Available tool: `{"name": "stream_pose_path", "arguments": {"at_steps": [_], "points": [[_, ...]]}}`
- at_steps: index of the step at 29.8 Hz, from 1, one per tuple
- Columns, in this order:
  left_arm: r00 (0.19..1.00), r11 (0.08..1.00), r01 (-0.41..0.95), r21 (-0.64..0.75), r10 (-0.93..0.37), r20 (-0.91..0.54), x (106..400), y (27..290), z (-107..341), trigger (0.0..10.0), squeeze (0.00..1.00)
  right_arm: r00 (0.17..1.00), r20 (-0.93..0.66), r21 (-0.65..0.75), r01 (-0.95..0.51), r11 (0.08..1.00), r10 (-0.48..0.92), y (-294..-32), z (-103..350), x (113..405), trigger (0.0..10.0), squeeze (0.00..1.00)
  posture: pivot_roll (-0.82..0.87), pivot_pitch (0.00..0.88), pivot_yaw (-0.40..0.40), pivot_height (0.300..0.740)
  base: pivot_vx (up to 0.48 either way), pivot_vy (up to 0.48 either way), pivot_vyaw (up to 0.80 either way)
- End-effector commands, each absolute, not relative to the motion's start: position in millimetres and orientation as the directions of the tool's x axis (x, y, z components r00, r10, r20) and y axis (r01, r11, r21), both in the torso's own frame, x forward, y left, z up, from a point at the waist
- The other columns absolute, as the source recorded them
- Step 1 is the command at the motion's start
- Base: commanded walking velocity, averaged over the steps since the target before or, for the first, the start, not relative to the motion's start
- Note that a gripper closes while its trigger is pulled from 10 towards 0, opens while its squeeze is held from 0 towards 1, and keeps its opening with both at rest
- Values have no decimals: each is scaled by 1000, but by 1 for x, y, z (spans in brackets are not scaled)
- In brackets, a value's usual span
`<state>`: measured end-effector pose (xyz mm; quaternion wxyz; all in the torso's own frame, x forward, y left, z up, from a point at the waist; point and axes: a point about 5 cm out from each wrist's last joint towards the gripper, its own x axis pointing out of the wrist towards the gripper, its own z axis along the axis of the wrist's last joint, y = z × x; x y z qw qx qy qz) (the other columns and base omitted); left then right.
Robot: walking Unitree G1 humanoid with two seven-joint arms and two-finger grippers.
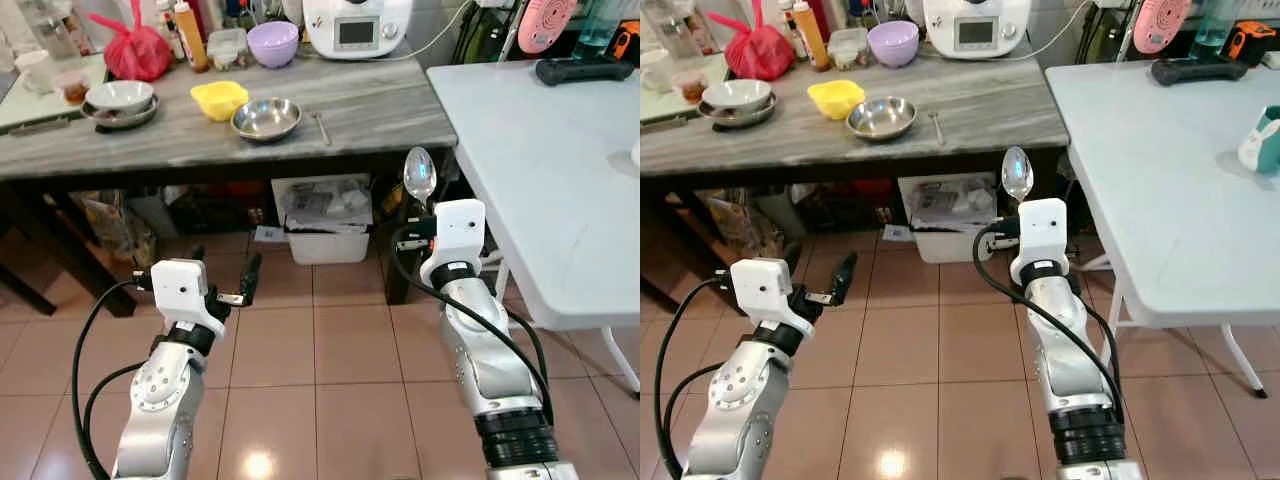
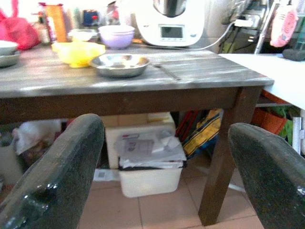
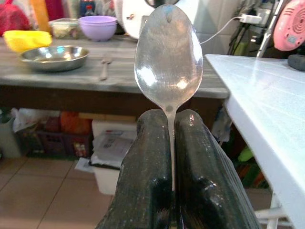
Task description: Setting the table
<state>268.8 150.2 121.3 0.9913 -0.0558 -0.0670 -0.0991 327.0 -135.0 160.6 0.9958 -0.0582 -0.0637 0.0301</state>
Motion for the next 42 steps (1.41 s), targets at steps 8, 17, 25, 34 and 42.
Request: {"name": "stream_pose_path", "arguments": {"at_steps": [8,17,25,34,42], "points": [[970,972,214,-93,-200,140,268,148,120,10000,0,988,136,-121,-51,991,68,-136,162,328,10000,0,-107,91,70,740,429,0,0],[969,972,218,-92,-204,142,270,147,121,10000,0,989,133,-118,-49,992,65,-137,162,328,10000,0,-110,89,74,740,428,0,0],[968,971,222,-93,-208,143,271,146,121,10000,0,990,124,-102,-54,993,67,-136,160,328,10000,0,-113,89,75,740,430,0,0],[968,971,220,-94,-205,147,272,145,122,10000,0,990,119,-98,-69,993,81,-134,159,328,10000,0,-112,84,75,740,430,0,0],[968,972,215,-89,-200,150,273,146,122,10000,0,989,108,-88,-96,991,105,-130,155,327,10000,0,-109,83,75,740,430,0,0]]}}
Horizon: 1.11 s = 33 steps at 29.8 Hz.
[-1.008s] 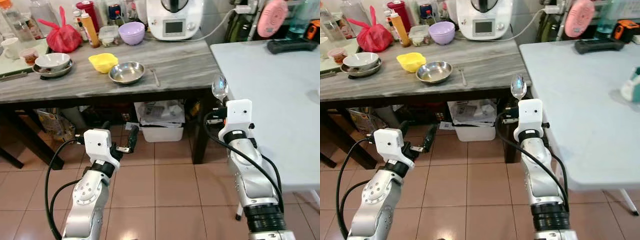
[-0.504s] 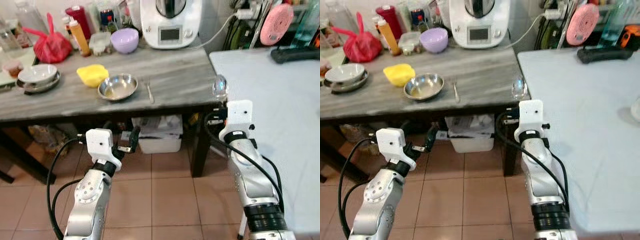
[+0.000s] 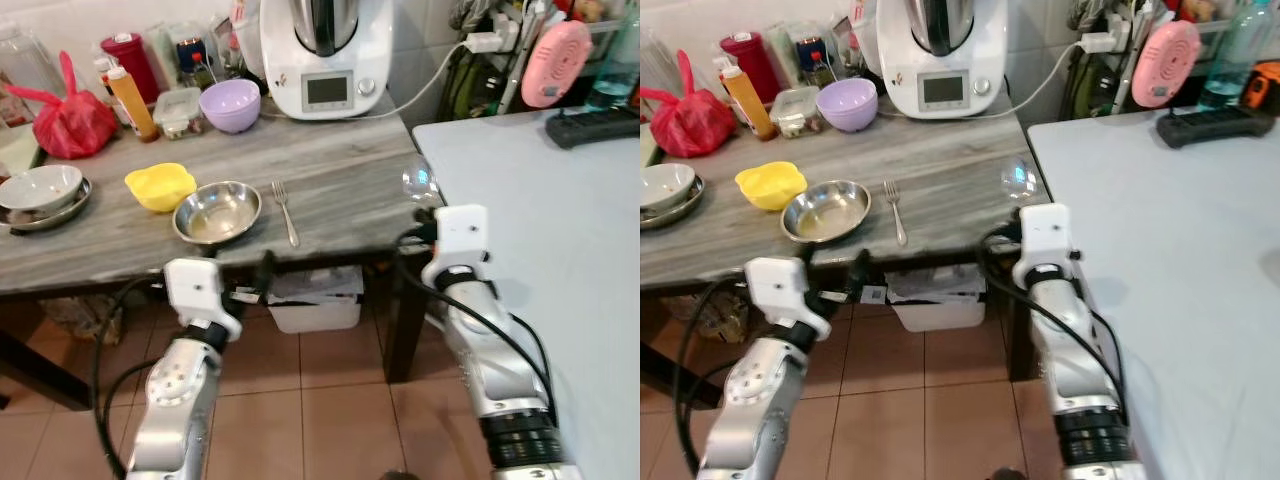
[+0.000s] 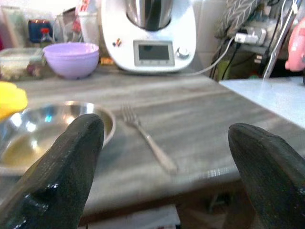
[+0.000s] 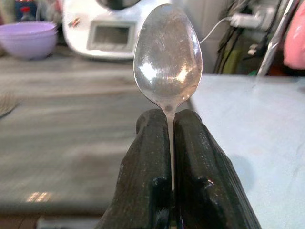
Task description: Setting the table
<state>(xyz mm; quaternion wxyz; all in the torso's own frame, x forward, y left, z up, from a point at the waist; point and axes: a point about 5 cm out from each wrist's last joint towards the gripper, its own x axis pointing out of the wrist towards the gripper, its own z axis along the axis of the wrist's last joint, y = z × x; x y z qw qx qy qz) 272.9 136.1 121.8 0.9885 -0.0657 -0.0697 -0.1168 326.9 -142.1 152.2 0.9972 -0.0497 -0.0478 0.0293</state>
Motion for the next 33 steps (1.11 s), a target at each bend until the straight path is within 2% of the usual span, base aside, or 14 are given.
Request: {"name": "stream_pose_path", "arguments": {"at_steps": [1,14,22,33], "points": [[968,973,215,-88,-201,149,272,146,122,10000,0,988,107,-86,-99,991,108,-130,155,327,10000,0,-109,84,75,740,428,0,0],[971,975,208,-75,-197,137,271,150,121,10000,0,988,99,-70,-109,992,116,-128,154,326,10000,0,-106,82,77,740,416,0,0],[984,985,159,-68,-152,97,268,158,118,10000,0,989,71,-13,-130,991,131,-123,151,326,10000,0,-95,83,75,740,0,0,0],[982,984,176,-3,-175,75,256,163,119,10000,0,980,27,70,-199,978,197,-109,143,322,10000,0,-79,91,79,740,0,0,0]]}}
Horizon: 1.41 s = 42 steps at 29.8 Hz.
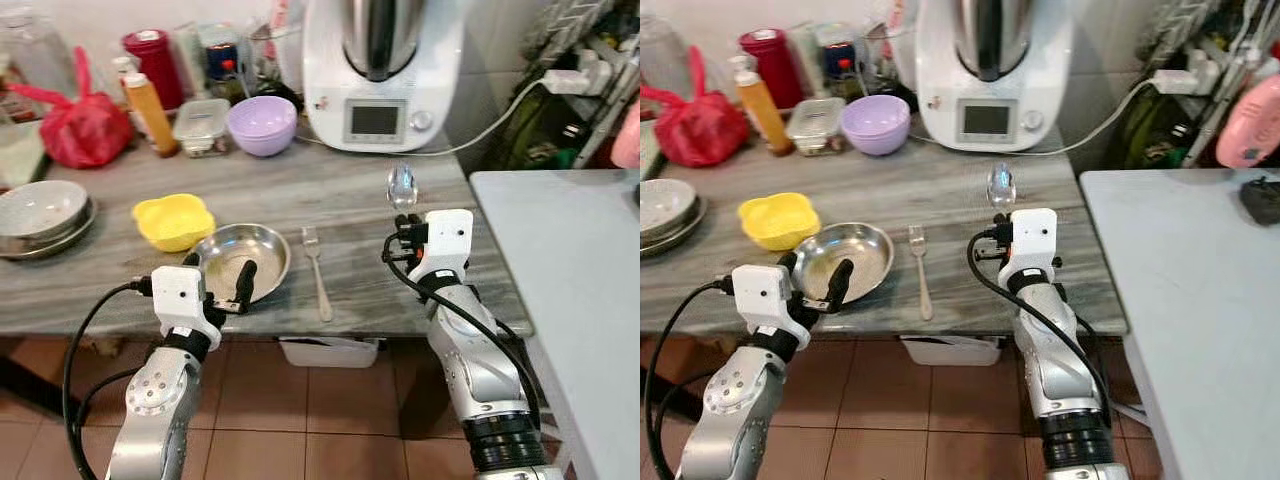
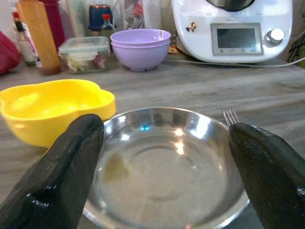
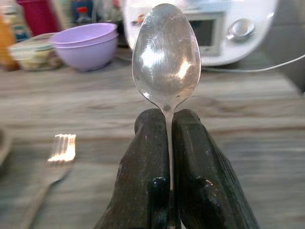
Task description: Setting the table
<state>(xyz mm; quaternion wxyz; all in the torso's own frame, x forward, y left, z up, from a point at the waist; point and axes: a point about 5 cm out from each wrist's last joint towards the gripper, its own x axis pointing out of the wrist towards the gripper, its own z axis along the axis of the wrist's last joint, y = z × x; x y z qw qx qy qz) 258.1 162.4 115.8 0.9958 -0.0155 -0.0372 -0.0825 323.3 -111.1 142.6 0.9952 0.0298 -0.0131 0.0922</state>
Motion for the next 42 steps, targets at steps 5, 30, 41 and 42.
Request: {"name": "stream_pose_path", "arguments": {"at_steps": [5,30,41,42], "points": [[975,976,214,23,-215,56,245,162,118,10000,0,975,-18,130,-219,967,223,-99,137,321,10000,0,-61,107,75,740,0,0,0],[958,958,286,36,-285,-22,231,160,112,10000,0,921,-216,193,-285,939,324,-63,99,315,10000,0,-37,118,99,740,0,0,0],[952,951,307,32,-306,-23,234,156,112,10000,0,923,-272,157,-238,959,273,-67,91,320,10000,0,-45,112,100,740,0,0,0],[951,951,308,32,-308,-23,234,156,112,10000,0,922,-274,157,-236,959,272,-66,91,320,10000,0,-45,112,100,740,0,0,0]]}}
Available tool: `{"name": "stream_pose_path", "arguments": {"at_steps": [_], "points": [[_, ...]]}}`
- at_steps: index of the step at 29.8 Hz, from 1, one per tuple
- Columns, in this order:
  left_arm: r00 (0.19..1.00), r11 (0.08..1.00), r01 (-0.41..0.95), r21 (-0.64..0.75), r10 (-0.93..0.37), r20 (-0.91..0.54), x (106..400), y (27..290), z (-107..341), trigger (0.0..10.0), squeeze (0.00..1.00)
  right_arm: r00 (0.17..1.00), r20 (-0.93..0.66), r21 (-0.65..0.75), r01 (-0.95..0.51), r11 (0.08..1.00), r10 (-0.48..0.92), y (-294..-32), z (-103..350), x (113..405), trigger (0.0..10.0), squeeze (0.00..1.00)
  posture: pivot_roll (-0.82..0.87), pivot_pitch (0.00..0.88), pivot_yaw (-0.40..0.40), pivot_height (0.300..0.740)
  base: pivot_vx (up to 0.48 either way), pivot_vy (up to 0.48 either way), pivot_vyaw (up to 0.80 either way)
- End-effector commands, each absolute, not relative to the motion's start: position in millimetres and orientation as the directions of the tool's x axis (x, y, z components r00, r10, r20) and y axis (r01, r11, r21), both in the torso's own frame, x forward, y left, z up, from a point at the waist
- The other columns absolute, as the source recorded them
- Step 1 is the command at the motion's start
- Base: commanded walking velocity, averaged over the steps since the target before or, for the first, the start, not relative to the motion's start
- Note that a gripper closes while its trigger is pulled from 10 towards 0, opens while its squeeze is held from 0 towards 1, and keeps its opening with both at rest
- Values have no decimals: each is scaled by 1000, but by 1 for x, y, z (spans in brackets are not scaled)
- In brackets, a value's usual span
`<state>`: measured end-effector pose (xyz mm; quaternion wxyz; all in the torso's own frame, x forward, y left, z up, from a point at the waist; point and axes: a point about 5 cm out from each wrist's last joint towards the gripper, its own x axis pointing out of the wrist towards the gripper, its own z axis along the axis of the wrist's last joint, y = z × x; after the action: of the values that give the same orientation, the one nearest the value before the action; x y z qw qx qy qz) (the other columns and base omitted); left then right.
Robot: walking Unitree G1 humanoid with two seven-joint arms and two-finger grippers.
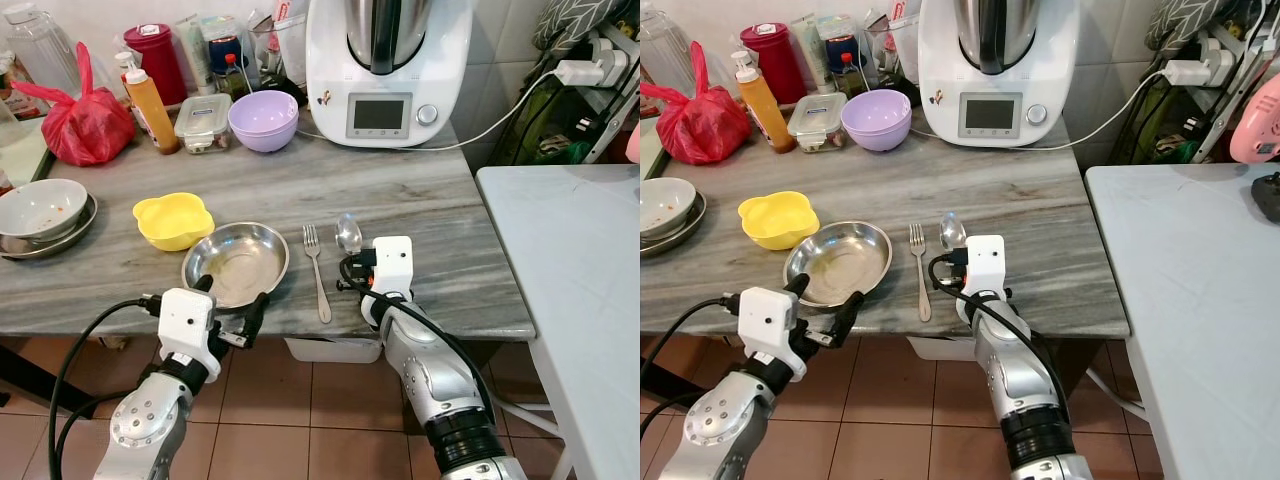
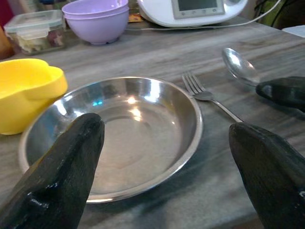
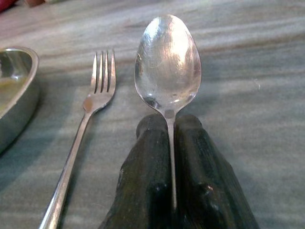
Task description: Setting the table
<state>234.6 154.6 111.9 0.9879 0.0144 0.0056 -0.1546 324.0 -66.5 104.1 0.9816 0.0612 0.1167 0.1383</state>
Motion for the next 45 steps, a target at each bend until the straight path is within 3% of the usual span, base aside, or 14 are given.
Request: {"name": "stream_pose_path", "arguments": {"at_steps": [1,13,14,15,16,34,45], "points": [[951,950,310,32,-309,-24,234,156,112,10000,0,922,-280,157,-230,960,267,-66,90,321,10000,0,-45,112,100,740,0,0,0],[945,945,325,31,-324,-31,233,153,112,10000,0,911,-305,194,-227,954,278,-52,91,325,10000,8,-38,115,100,740,0,0,0],[945,945,326,31,-325,-31,233,153,112,10000,0,911,-306,195,-226,954,278,-52,91,325,10000,94,-38,115,100,740,0,0,0],[945,945,326,31,-325,-31,233,153,112,10000,0,911,-309,199,-217,956,271,-52,91,325,10000,251,-38,115,100,740,0,0,0],[945,945,327,31,-326,-31,233,153,112,10000,0,909,-310,208,-221,953,279,-51,91,325,10000,1000,-38,115,99,740,0,0,0],[941,941,338,34,-337,-30,235,151,112,10000,0,898,-310,244,-240,940,310,-52,90,325,10000,1000,-40,111,101,740,0,0,0],[943,942,334,32,-334,-19,237,150,113,10000,0,957,-68,72,-277,958,282,-64,138,335,10000,1000,-46,104,93,740,0,0,0]]}}
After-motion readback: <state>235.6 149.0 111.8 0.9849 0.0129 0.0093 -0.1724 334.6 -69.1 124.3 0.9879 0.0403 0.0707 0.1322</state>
